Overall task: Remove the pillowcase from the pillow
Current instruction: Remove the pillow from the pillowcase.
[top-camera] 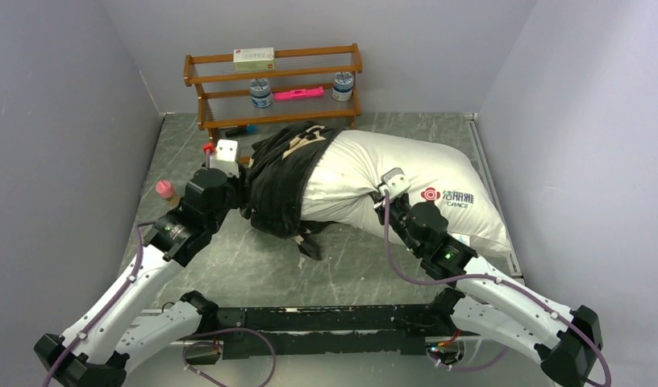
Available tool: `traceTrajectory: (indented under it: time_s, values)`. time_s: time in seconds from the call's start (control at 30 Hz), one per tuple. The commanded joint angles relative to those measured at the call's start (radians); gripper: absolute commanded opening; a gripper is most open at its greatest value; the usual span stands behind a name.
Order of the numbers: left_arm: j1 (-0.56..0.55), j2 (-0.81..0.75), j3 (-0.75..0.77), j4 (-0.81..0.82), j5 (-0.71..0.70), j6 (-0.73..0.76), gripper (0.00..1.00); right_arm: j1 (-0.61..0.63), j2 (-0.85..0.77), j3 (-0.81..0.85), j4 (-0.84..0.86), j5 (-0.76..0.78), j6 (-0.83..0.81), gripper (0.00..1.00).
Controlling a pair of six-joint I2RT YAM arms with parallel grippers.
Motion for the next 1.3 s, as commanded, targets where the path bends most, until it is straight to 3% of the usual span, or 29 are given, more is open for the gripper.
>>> traceTrajectory:
  time_s: [0.0, 0.17, 0.4, 0.6, 0.8, 1.1, 1.27]
  values:
    - [0.004, -0.018, 0.098, 0.007, 0.276, 0.003, 0.59, -0.021, -0.006, 0.039, 0.152, 0.041, -0.004, 0.00]
    - [0.004, 0.028, 0.142, -0.004, 0.520, -0.050, 0.70, -0.021, 0.003, 0.043, 0.152, 0.037, -0.001, 0.00]
    - [-0.043, 0.062, 0.154, -0.010, 0.544, -0.092, 0.75, -0.021, 0.005, 0.042, 0.154, 0.031, 0.006, 0.00]
    - [-0.293, 0.108, 0.184, -0.030, 0.227, -0.096, 0.75, -0.021, 0.015, 0.044, 0.160, 0.020, 0.015, 0.00]
    - [-0.483, 0.207, 0.227, -0.101, -0.208, -0.112, 0.78, -0.020, 0.020, 0.045, 0.155, 0.019, 0.017, 0.00]
    - [-0.499, 0.271, 0.188, -0.142, -0.395, -0.108, 0.80, -0.022, 0.001, 0.040, 0.153, 0.033, 0.009, 0.00]
    - [-0.498, 0.243, 0.160, -0.144, -0.484, -0.075, 0.73, -0.021, -0.011, 0.038, 0.155, 0.062, 0.011, 0.00]
